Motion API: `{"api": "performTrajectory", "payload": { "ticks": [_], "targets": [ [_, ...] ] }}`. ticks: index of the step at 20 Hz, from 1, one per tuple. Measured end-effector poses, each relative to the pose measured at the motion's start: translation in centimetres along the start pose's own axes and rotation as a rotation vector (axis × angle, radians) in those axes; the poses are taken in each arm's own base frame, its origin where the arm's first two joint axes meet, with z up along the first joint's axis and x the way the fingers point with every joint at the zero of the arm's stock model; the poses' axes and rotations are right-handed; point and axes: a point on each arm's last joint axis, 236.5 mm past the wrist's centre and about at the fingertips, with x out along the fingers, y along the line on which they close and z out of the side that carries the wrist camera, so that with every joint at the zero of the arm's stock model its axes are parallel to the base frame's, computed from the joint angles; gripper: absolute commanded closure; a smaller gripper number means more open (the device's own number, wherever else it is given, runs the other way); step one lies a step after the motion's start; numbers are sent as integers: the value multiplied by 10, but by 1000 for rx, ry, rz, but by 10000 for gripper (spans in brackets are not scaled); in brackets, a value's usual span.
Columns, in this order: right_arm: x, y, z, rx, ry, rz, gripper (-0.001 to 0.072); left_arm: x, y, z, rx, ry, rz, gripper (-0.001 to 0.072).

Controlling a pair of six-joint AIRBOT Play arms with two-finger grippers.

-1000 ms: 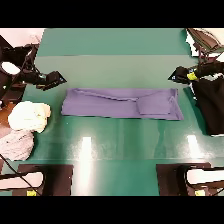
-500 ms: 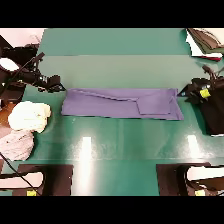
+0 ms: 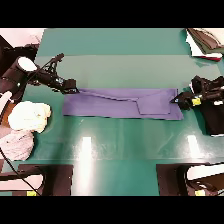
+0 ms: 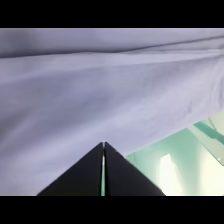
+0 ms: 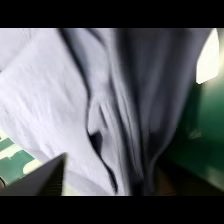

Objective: Fold the shirts.

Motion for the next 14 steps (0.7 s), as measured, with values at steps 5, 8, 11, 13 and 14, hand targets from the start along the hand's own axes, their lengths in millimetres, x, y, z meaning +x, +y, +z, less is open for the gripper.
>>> {"api": "performTrajectory", "payload": {
  "ticks": [5,8,11,13,14],
  "targets": [
    [19,16,4,-61,7,33,662,4,-7,-1,8,3,-4,686],
    [19,33,6,-101,-2,86,695,7,-10,-1,3,3,-5,686],
    [8,54,8,-154,-33,106,697,18,-21,0,11,0,-11,687],
    [-6,73,9,-193,-70,101,697,33,-32,1,31,2,-19,686],
    [-13,84,10,-214,-85,99,698,44,-41,2,43,2,-30,686]
  ]
}}
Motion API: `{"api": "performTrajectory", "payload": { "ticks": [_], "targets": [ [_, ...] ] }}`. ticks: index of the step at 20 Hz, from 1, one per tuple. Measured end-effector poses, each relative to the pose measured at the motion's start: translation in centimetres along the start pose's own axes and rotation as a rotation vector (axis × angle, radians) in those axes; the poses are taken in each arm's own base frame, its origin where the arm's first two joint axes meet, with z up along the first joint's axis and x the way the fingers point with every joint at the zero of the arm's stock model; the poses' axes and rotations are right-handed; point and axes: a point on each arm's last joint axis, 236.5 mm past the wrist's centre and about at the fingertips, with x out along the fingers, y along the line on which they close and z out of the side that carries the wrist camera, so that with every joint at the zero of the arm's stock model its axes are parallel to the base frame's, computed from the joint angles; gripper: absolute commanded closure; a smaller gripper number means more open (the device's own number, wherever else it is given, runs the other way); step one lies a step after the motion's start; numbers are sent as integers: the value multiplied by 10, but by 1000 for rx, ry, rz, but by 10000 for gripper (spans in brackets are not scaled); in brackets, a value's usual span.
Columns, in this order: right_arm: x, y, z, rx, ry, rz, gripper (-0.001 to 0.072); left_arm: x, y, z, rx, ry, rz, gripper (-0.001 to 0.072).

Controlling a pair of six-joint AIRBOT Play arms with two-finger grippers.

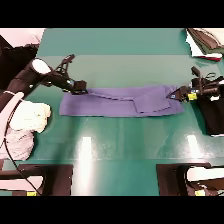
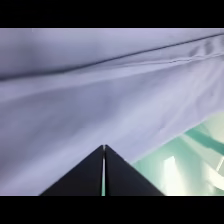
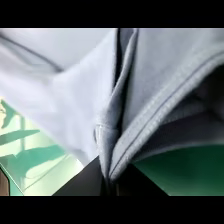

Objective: Fold the shirts.

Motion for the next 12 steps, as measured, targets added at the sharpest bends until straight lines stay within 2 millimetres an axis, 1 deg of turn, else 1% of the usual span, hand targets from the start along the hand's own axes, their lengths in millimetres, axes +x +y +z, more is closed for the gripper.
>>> {"api": "performTrajectory", "payload": {
  "ticks": [2,4,6,9,12],
  "targets": [
    [-14,28,11,-56,-28,-7,698,22,-17,6,32,4,-18,686],
    [-26,65,24,-118,-45,-6,698,47,-36,12,68,15,-36,686],
    [-32,105,34,-188,-48,-1,698,72,-56,19,97,26,-60,686],
    [-29,170,39,-292,-32,24,698,110,-83,23,129,48,-94,686],
    [-13,227,38,-388,3,59,698,140,-98,22,132,71,-123,686]
  ]
}}
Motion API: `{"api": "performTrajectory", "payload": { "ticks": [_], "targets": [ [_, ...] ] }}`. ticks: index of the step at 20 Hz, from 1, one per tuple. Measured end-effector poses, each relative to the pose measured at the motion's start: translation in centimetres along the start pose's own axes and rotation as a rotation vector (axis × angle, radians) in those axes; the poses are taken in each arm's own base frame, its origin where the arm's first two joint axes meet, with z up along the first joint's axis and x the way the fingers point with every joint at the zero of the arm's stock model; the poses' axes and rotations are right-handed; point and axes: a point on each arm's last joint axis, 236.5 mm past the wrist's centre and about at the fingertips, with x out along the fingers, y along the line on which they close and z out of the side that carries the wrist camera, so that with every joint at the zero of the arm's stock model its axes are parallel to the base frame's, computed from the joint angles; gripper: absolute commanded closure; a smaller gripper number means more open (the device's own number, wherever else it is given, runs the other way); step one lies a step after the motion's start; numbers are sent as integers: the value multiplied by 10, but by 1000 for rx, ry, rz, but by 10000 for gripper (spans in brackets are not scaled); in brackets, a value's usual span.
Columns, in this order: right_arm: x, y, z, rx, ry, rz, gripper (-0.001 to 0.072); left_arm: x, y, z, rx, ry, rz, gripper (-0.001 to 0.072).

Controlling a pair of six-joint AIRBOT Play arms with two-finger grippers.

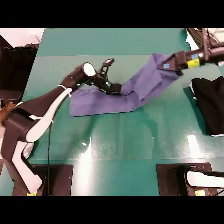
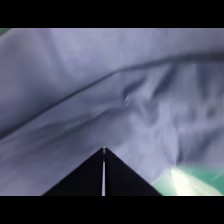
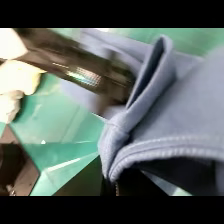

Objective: Fold the shirts.

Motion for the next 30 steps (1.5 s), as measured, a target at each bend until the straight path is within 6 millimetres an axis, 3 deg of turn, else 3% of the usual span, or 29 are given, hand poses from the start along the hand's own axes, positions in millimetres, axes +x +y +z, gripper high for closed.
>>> {"api": "performTrajectory", "payload": {
  "ticks": [2,6,10,12,14,17,20,22,23,26,28,30],
  "targets": [
    [17,28,6,-51,36,23,698,12,-2,1,-6,6,-12,686],
    [50,56,11,-125,113,25,698,19,0,2,-17,12,-19,686],
    [84,72,7,-166,177,44,698,-1,24,0,-12,50,27,687],
    [103,74,2,-163,204,52,698,-30,43,5,8,49,84,687],
    [124,75,-3,-163,217,59,698,-73,67,15,29,28,163,686],
    [160,80,-5,-189,226,81,697,-153,95,25,47,-20,252,686],
    [208,86,-10,-218,227,103,676,-233,115,23,30,-71,322,686],
    [247,91,-13,-255,196,116,265,-275,120,19,15,-112,354,685],
    [267,96,-14,-280,175,128,95,-293,122,17,7,-131,369,685],
    [310,119,-12,-344,84,158,89,-329,125,12,-6,-177,405,685],
    [310,126,-9,-372,56,153,91,-338,121,10,-6,-186,408,685],
    [294,113,-15,-384,89,113,100,-344,122,8,-11,-190,415,685]
  ]
}}
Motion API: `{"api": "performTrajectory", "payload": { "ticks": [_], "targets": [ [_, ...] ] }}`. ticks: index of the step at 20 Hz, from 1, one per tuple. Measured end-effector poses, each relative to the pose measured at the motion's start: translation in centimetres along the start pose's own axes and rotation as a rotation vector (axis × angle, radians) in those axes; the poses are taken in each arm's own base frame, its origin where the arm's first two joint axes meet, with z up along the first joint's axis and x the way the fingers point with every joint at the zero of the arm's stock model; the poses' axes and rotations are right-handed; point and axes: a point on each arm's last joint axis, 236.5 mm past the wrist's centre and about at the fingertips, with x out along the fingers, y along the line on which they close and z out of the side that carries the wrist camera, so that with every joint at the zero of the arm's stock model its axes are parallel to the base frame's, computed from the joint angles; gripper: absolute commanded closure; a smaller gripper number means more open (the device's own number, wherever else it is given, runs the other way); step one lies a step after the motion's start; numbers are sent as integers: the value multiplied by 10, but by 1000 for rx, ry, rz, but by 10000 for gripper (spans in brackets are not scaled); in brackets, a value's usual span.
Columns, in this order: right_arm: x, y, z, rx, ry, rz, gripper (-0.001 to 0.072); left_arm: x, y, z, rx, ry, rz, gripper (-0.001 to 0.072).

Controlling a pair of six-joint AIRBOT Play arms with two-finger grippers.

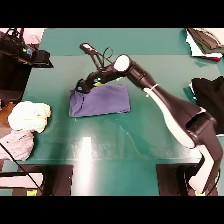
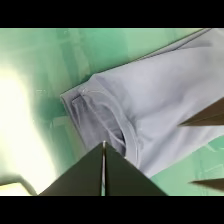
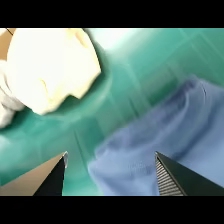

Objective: Fold the shirts.

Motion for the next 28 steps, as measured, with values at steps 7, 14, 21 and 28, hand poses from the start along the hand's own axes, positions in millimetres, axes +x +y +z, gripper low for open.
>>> {"api": "performTrajectory", "payload": {
  "ticks": [7,14,21,28],
  "targets": [
    [-109,-109,-99,315,154,-189,88,2,-4,-5,-15,13,-32,685],
    [-151,-176,-166,673,121,-202,37,18,-15,-10,-48,19,-98,686],
    [-80,-164,-154,753,142,-7,195,21,-17,-10,-59,17,-115,685],
    [-32,-140,-138,653,158,57,695,21,-18,-12,-60,23,-120,685]
  ]
}}
